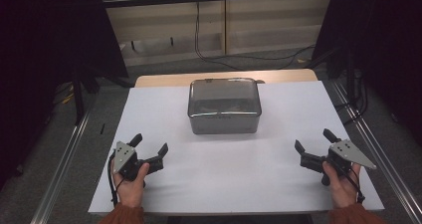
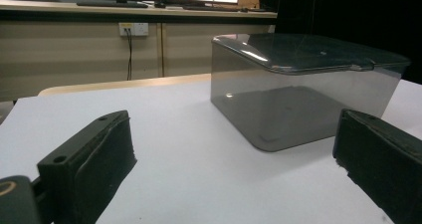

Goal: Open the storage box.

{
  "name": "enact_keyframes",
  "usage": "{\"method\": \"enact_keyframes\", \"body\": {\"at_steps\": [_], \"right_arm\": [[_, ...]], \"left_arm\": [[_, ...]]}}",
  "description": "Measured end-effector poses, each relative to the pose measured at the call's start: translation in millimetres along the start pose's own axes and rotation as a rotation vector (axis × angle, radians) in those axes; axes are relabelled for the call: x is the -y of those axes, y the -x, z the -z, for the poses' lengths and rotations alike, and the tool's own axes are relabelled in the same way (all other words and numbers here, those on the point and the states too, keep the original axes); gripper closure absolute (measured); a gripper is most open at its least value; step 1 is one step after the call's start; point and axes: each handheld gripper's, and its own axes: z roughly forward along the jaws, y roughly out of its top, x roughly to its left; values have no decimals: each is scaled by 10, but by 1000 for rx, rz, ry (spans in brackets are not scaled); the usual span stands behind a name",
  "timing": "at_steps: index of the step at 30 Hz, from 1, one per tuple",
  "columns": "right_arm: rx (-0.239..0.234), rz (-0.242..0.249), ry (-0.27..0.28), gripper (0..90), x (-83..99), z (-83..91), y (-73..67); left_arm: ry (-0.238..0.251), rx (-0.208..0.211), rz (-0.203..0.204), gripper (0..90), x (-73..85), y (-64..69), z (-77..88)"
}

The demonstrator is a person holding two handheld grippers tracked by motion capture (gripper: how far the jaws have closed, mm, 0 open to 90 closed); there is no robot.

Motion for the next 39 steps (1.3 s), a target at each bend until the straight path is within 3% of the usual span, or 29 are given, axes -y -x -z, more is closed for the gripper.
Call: {"method": "enact_keyframes", "body": {"at_steps": [9, 18, 24, 28, 30, 34, 39], "right_arm": [[-54, -7, -38, 12, 14, -47, -46], [-154, -50, -65, 0, -9, -89, -83], [-162, -22, -68, 0, -43, -138, -139], [-143, 11, -54, 0, -64, -161, -187], [-176, 7, -52, 0, -61, -190, -198], [-186, 11, -57, 0, -61, -219, -231], [-229, 30, -41, 0, -74, -228, -292]], "left_arm": [[4, -2, 20, 24, 10, 21, -11], [-12, 11, 22, 24, 34, 25, -40], [-5, 11, 27, 24, 29, 42, -37], [15, 46, 39, 24, 22, 56, -35], [11, 46, 27, 24, 15, 73, -38], [1, 35, 25, 24, 21, 69, -40], [-3, 39, 45, 33, 27, 77, -39]]}}
